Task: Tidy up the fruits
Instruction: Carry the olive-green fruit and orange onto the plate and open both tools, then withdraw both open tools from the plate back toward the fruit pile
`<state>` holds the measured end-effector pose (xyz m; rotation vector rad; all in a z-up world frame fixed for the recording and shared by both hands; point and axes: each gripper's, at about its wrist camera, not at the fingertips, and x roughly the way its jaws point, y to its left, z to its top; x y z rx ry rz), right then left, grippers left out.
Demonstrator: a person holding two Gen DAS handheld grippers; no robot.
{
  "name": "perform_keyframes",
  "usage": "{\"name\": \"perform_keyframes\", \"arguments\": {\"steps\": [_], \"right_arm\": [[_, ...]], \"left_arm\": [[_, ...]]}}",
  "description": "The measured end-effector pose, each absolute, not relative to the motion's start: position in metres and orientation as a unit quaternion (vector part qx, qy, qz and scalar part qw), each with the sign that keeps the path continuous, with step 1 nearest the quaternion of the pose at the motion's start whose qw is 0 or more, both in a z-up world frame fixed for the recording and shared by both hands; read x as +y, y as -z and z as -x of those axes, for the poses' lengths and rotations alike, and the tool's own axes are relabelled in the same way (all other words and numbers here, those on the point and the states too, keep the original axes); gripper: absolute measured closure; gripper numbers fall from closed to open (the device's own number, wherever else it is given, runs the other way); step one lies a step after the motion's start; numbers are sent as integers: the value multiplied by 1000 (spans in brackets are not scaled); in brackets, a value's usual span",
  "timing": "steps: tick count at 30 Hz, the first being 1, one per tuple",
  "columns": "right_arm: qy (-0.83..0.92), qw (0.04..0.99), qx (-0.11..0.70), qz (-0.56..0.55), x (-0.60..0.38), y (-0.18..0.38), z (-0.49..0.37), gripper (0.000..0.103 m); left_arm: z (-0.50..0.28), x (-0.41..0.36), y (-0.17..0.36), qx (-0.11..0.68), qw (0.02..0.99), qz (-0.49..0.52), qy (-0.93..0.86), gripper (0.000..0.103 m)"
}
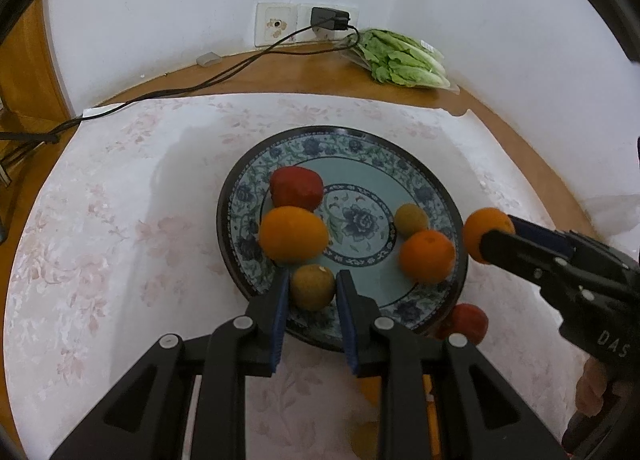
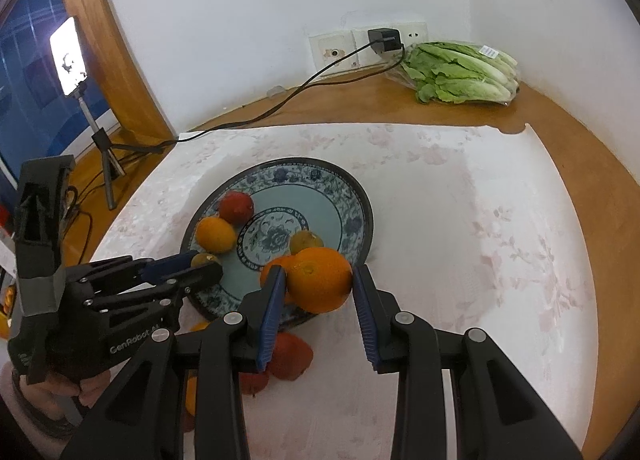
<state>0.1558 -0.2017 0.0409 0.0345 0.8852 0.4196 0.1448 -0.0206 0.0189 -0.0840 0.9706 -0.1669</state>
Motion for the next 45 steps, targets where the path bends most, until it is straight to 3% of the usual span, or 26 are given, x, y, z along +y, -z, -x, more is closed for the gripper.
{"name": "perform_keyframes", "arguments": {"steps": [23,31,45], "right_arm": [[-195,886,420,-6,-196,-26,-170,67],[-196,890,412,-29,-201,-31,-169,61],[-189,889,415,-38,-211,-42,-143,60]], "left_arm": [[-148,-18,-18,465,880,42,87,78],[-139,-20,-28,459,882,44,95,68],[-120,-19,-40,462,880,54,99,67]]}}
